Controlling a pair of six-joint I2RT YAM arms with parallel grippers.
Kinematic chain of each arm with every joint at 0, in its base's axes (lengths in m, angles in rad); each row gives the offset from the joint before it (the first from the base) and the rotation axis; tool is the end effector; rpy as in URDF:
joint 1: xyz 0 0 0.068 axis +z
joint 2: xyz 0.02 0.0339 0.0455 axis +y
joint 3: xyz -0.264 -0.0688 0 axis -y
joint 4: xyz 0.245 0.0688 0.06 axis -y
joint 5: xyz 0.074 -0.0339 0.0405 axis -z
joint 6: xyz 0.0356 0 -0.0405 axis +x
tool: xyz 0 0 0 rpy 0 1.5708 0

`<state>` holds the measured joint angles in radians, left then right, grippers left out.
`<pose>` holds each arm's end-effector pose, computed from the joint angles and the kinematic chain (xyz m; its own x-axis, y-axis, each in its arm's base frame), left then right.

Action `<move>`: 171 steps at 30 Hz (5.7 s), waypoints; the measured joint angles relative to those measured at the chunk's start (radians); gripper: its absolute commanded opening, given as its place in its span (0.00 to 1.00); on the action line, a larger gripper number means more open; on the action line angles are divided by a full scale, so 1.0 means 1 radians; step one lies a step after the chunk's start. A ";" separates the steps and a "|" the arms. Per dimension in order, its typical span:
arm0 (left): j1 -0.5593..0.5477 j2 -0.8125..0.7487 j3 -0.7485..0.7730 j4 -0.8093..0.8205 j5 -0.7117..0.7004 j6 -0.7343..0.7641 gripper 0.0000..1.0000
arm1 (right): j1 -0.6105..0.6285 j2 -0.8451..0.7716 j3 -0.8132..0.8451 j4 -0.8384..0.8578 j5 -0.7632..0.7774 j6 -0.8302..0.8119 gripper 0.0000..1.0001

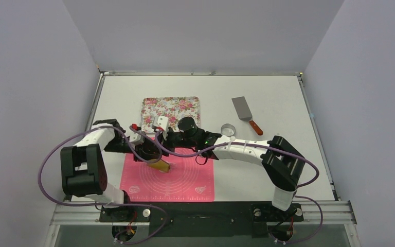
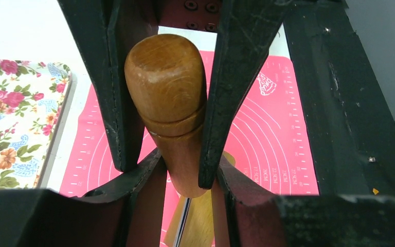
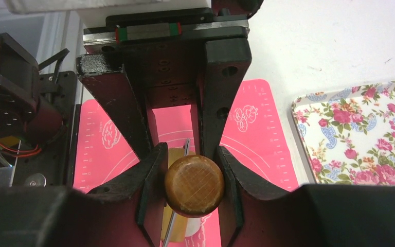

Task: Roll out the dumpling wrappers from the dough
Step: Flatten out the dough on the work surface.

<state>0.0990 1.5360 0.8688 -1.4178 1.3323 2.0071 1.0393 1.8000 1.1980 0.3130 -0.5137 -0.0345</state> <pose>0.2023 -0.0147 0.2011 -0.0860 0.2066 -0.9746 0.9961 -0.0014 -0.0882 0.1960 0.3679 0.2514 -0.1102 -0.2468 -0.9628 -0.9939 0.0269 0.1069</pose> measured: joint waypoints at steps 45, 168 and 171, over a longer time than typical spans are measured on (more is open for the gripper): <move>0.390 -0.487 0.065 0.502 -0.288 -1.263 0.50 | 0.039 0.009 0.028 -0.038 0.063 -0.077 0.00; 0.366 -0.560 -0.006 0.763 -0.651 -1.637 0.52 | 0.022 -0.084 0.027 -0.263 0.255 -0.023 0.00; 0.366 -0.560 -0.006 0.763 -0.651 -1.637 0.52 | 0.019 -0.084 0.027 -0.269 0.261 -0.024 0.00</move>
<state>0.4652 0.9756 0.8623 -0.6548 0.6811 0.3702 1.0584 1.7157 1.2251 0.0444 -0.2523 -0.0589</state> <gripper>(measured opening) 0.519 0.300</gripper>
